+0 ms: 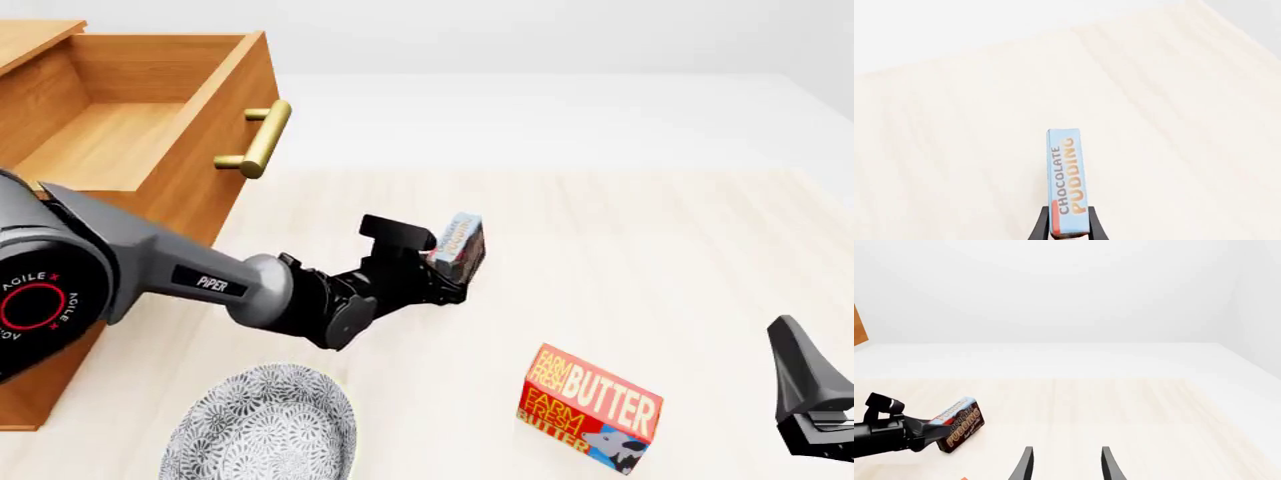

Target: Put the chocolate pudding in the top drawer of the cabinet and close it.

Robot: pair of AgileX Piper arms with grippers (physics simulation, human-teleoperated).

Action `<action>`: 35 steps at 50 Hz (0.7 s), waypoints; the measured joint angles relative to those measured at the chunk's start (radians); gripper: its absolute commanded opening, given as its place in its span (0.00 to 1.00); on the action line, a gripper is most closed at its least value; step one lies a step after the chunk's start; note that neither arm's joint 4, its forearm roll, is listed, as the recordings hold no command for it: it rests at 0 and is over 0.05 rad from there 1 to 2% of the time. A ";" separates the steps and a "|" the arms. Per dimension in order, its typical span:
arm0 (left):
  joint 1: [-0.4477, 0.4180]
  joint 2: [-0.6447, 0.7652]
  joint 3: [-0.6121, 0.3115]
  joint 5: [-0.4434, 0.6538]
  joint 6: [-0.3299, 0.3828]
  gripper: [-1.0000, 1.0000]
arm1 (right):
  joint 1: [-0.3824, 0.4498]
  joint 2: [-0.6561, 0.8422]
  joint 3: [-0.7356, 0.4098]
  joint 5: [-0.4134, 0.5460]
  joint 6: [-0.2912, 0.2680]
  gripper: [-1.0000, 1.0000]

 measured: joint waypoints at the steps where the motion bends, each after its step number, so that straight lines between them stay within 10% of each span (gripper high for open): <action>1: 0.000 -0.004 0.003 -0.001 0.000 0.00 | 0.000 0.000 0.000 0.000 0.000 1.00; 35: -0.020 -0.253 0.149 -0.002 0.026 0.00 | 0.000 0.000 0.000 0.000 0.000 1.00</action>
